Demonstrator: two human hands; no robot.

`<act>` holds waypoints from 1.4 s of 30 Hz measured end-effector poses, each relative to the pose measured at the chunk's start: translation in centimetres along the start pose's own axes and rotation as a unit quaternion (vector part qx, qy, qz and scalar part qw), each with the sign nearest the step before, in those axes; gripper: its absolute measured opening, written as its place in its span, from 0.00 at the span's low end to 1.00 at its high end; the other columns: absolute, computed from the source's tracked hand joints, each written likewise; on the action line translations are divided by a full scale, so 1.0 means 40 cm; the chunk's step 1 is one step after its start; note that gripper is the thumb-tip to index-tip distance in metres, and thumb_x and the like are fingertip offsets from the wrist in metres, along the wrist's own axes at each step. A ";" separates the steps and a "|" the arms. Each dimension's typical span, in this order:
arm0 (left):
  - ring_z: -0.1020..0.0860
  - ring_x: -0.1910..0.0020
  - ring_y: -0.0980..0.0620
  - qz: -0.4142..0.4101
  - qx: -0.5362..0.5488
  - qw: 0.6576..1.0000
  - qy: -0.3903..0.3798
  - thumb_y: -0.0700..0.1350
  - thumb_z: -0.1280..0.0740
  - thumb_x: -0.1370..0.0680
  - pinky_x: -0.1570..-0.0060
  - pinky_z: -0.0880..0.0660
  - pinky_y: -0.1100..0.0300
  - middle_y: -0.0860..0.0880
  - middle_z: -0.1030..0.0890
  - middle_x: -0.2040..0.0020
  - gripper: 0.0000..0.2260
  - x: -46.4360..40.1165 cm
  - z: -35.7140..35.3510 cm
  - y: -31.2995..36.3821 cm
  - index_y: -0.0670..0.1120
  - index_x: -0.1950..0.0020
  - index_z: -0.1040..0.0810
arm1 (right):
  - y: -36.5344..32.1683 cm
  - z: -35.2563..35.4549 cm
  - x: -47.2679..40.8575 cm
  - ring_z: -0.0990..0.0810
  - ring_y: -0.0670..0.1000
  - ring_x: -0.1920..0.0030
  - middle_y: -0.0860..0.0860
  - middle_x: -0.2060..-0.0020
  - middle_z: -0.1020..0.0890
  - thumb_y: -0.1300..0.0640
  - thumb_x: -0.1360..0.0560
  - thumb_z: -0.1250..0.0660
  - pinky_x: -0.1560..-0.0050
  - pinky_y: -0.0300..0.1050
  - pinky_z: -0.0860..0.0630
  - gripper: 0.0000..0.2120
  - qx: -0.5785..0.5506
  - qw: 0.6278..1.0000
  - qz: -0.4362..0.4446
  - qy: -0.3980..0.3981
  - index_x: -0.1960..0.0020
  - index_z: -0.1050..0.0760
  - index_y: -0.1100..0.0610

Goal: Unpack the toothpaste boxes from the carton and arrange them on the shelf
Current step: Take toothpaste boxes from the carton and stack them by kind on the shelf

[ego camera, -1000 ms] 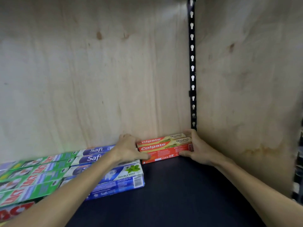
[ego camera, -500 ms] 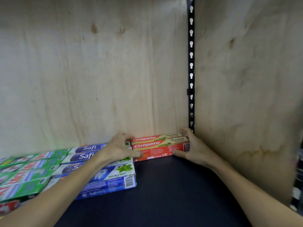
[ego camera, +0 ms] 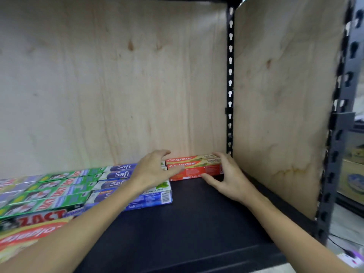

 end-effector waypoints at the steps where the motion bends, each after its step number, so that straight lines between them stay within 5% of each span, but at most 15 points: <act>1: 0.28 0.30 0.52 -0.027 -0.012 0.999 0.037 0.70 0.32 0.28 0.29 0.32 0.53 0.54 0.25 0.29 0.35 0.027 0.004 0.012 0.52 0.27 0.28 | -0.020 0.001 0.015 0.32 0.43 0.32 0.45 0.33 0.30 0.36 0.27 0.30 0.28 0.47 0.32 0.37 -0.005 1.000 0.014 0.007 0.25 0.39 0.48; 6: 0.32 0.29 0.53 -0.099 -0.049 0.984 0.139 0.65 0.33 0.26 0.30 0.36 0.58 0.53 0.26 0.30 0.32 0.168 0.017 0.055 0.51 0.27 0.30 | -0.116 0.017 0.096 0.36 0.43 0.29 0.44 0.32 0.32 0.38 0.26 0.30 0.27 0.42 0.37 0.36 -0.030 0.999 0.038 0.017 0.25 0.41 0.48; 16: 0.31 0.31 0.51 -0.090 -0.052 0.981 0.164 0.60 0.31 0.24 0.31 0.35 0.57 0.51 0.27 0.33 0.29 0.364 0.100 0.044 0.47 0.28 0.32 | -0.299 0.008 0.278 0.44 0.40 0.23 0.45 0.23 0.40 0.38 0.25 0.32 0.24 0.40 0.43 0.43 -0.056 0.997 0.045 0.008 0.19 0.50 0.52; 25: 0.33 0.28 0.46 -0.087 -0.131 0.966 0.206 0.58 0.35 0.22 0.26 0.40 0.53 0.48 0.27 0.32 0.26 0.561 0.184 -0.021 0.43 0.30 0.29 | -0.460 -0.073 0.423 0.40 0.41 0.26 0.45 0.27 0.37 0.39 0.24 0.31 0.26 0.41 0.39 0.43 -0.116 0.993 0.018 -0.010 0.20 0.50 0.51; 35: 0.34 0.27 0.47 0.027 -0.221 0.949 0.221 0.72 0.40 0.26 0.24 0.45 0.47 0.48 0.27 0.30 0.35 0.675 0.355 -0.254 0.48 0.29 0.29 | -0.595 -0.173 0.384 0.42 0.46 0.23 0.50 0.22 0.39 0.35 0.26 0.32 0.24 0.48 0.39 0.46 -0.114 0.992 0.012 -0.061 0.19 0.50 0.52; 42: 0.38 0.25 0.47 0.145 -0.110 0.964 0.192 0.80 0.41 0.32 0.28 0.36 0.42 0.49 0.36 0.25 0.46 0.730 0.426 -0.382 0.53 0.23 0.38 | -0.665 -0.230 0.332 0.34 0.47 0.26 0.49 0.24 0.33 0.26 0.33 0.32 0.29 0.47 0.32 0.49 -0.096 0.984 0.022 -0.150 0.21 0.44 0.48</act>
Point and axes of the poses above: each hand's wrist, its own x-axis away from the middle knuckle, its own z-axis out of the back of the hand, y = z × x, the point moved 2 cm from there along -x, towards the middle knuckle
